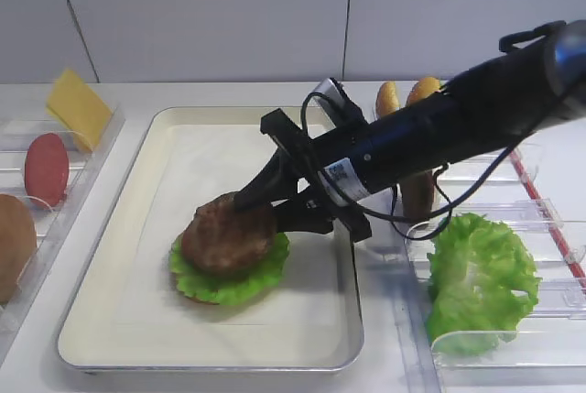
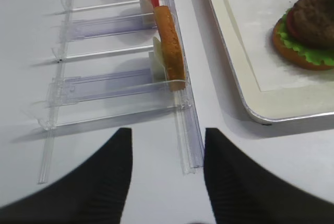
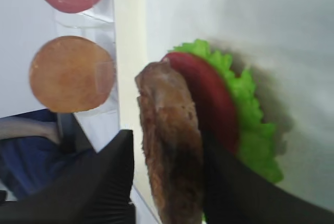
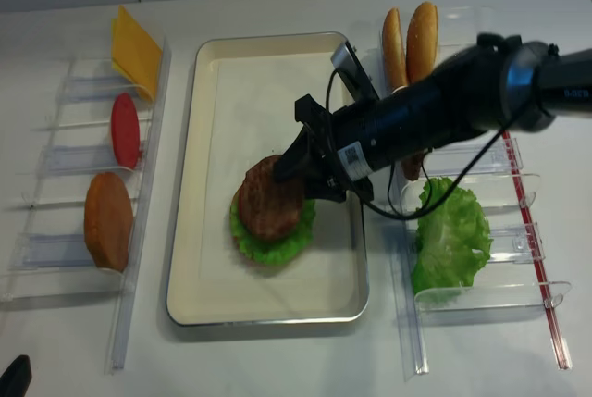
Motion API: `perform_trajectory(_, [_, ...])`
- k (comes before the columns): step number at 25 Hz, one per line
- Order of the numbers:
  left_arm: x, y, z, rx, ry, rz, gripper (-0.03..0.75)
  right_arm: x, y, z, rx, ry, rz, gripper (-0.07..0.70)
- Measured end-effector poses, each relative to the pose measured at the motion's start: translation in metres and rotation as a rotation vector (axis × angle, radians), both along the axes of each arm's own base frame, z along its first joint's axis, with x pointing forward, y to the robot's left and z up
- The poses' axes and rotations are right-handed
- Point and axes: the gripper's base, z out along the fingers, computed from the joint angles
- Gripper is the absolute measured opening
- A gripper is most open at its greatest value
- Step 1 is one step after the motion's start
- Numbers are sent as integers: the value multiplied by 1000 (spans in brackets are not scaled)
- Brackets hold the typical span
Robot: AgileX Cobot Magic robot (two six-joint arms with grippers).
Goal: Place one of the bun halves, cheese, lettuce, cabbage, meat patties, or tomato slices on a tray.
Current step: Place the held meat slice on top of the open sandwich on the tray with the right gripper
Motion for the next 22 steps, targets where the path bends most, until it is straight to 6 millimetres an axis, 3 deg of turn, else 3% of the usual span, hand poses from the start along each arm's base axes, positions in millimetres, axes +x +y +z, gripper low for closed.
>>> perform_trajectory(14, [0,0,0,0,0,0,328,10,0,8,-137,2,56,293])
perform_trajectory(22, [0,0,0,0,0,0,328,8,19,17,-231,-52,126,293])
